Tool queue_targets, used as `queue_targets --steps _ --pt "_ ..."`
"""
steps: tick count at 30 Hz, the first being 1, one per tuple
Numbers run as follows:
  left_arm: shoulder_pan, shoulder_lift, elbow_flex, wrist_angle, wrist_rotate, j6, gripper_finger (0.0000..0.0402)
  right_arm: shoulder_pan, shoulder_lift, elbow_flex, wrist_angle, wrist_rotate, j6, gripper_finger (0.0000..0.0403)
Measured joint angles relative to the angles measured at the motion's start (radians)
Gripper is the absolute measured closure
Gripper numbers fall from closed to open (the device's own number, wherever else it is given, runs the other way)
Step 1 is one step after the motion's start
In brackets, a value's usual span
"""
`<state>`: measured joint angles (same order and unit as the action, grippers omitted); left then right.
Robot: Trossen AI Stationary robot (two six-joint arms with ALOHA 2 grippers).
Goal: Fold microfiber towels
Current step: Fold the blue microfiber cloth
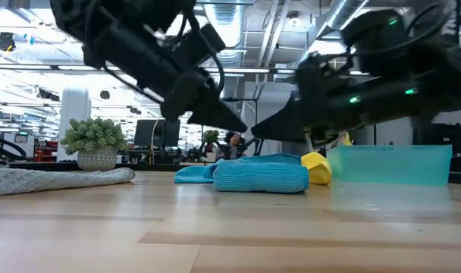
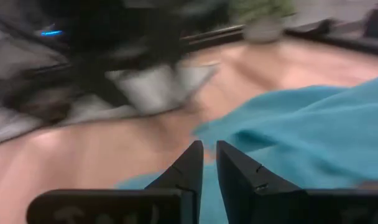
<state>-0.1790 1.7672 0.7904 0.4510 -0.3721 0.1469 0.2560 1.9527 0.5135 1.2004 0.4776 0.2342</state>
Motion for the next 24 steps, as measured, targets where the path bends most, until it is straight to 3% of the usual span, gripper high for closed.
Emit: queue_targets --steps 8,17,24 --pt "0.061 0.072 -0.034 0.219 0.152 -0.002 0.0329 0.159 0.072 0.040 0.006 0.177 0.028 0.0333" --pt "0.070 0.151 -0.033 0.230 0.147 -0.036 0.0329 0.189 0.255 0.140 -0.003 0.181 0.148 0.0333" --pt "0.076 0.151 -0.033 0.188 0.080 -0.057 0.0329 0.238 0.214 0.104 -0.010 0.206 0.215 0.0333"
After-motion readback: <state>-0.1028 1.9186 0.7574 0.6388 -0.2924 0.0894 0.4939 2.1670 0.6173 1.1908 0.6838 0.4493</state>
